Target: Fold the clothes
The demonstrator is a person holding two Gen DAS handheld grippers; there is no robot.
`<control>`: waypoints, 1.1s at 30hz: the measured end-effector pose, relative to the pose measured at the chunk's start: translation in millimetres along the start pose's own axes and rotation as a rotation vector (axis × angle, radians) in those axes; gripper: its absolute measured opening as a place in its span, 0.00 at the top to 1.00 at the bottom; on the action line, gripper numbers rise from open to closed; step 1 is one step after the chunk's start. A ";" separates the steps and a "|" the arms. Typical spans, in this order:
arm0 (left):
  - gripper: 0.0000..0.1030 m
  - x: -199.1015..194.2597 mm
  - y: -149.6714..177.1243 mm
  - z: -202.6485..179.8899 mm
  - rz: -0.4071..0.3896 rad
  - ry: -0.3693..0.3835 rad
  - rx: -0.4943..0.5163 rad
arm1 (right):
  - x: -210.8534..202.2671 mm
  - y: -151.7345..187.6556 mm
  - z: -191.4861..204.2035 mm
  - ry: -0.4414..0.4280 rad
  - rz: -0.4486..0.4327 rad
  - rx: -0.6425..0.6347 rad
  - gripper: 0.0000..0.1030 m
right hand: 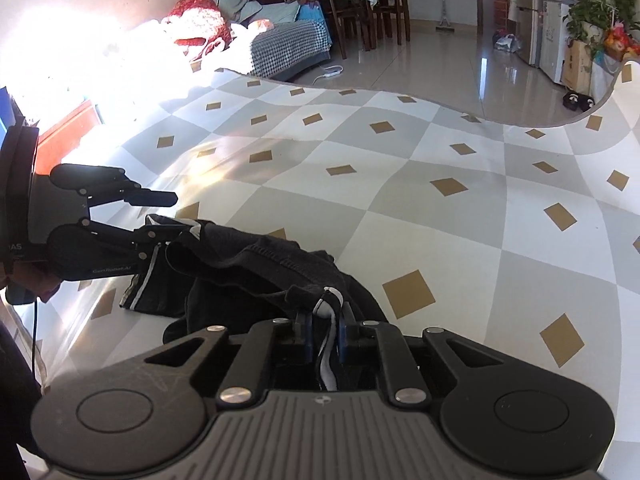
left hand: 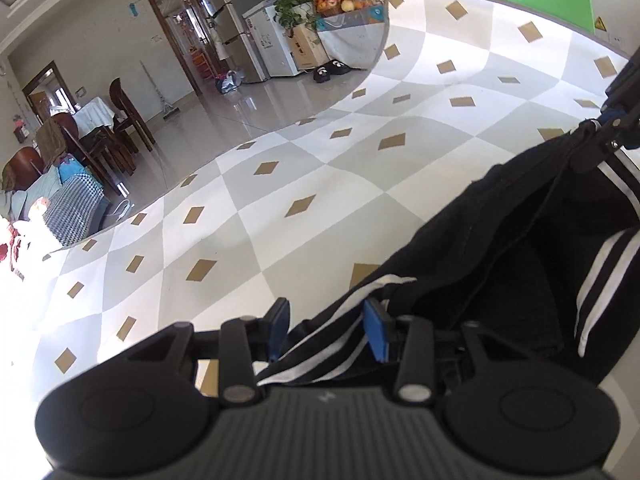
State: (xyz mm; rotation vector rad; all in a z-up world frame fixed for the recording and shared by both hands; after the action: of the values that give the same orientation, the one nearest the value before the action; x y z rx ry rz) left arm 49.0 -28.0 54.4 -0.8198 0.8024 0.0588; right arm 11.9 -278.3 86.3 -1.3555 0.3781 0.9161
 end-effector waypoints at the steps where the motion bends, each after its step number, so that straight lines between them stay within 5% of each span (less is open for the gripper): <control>1: 0.63 -0.5 -3.5 2.1 -0.004 -0.009 -0.017 | -3.4 -4.4 -0.9 0.002 -0.026 0.016 0.89; 11: 0.60 11.6 -20.4 15.9 0.007 -0.055 -0.165 | 2.9 -32.5 -20.0 0.125 -0.122 0.154 0.90; 16: 0.45 23.3 -16.0 29.7 0.056 -0.041 -0.347 | 16.7 -34.3 -32.2 0.156 -0.098 0.231 0.89; 21: 0.24 22.8 -12.1 39.1 0.058 -0.109 -0.395 | 29.4 -33.7 -33.6 0.194 -0.080 0.239 0.89; 27: 0.19 2.9 -15.9 50.2 -0.022 -0.067 -0.468 | 39.5 -37.7 -45.2 0.238 -0.087 0.317 0.89; 33: 0.11 -8.4 -17.2 45.0 -0.007 0.043 -0.402 | 50.3 -41.4 -50.3 0.244 -0.070 0.363 0.89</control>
State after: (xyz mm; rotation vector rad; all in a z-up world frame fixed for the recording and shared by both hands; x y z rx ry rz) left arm 76.6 -7.6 89.3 -1.2059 0.8413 0.2017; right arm 86.9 -306.3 66.9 -1.1368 0.6471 0.5900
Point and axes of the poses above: each gripper's, at about its wrist camera, not at the fingertips, and x roughly the way its jaws point, z to its left, y to its underside, the point moved 1 cm from there along x, roughly the way its jaws point, and after that the axes turned 8 degrees about x, right-handed, at the moved point
